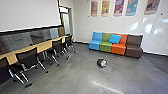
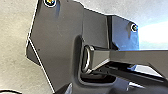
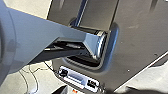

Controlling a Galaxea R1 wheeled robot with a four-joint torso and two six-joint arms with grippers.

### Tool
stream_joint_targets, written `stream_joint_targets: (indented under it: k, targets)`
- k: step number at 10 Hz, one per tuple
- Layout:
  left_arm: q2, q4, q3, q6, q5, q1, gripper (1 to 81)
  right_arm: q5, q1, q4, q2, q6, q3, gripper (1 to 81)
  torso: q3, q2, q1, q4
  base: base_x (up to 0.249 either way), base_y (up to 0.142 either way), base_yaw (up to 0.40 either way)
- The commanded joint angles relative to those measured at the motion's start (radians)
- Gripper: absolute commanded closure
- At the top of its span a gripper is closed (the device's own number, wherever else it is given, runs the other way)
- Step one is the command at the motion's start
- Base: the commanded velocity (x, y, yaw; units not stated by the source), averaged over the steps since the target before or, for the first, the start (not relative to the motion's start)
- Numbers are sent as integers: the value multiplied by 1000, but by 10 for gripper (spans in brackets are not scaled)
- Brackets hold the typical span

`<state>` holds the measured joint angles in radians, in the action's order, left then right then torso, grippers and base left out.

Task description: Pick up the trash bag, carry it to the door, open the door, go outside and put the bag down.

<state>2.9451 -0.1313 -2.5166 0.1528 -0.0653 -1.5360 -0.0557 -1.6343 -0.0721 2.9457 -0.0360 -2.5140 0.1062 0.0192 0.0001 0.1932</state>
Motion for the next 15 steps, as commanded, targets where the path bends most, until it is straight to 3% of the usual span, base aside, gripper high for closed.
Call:
stream_joint_targets:
  k: [1,11,15]
  targets:
    - [3,7,7,2,64,32,10,60,24,-9,-5,-4,0,10,0,0,0,0,136,-75,0]
    - [8,7,4,2,64,32,10,60,24,-9,-3,-4,-1,10,0,0,1,0,137,-74,0]
    - [6,5,4,2,64,32,10,60,24,-9,0,-4,-3,10,0,0,0,0,142,0,0]
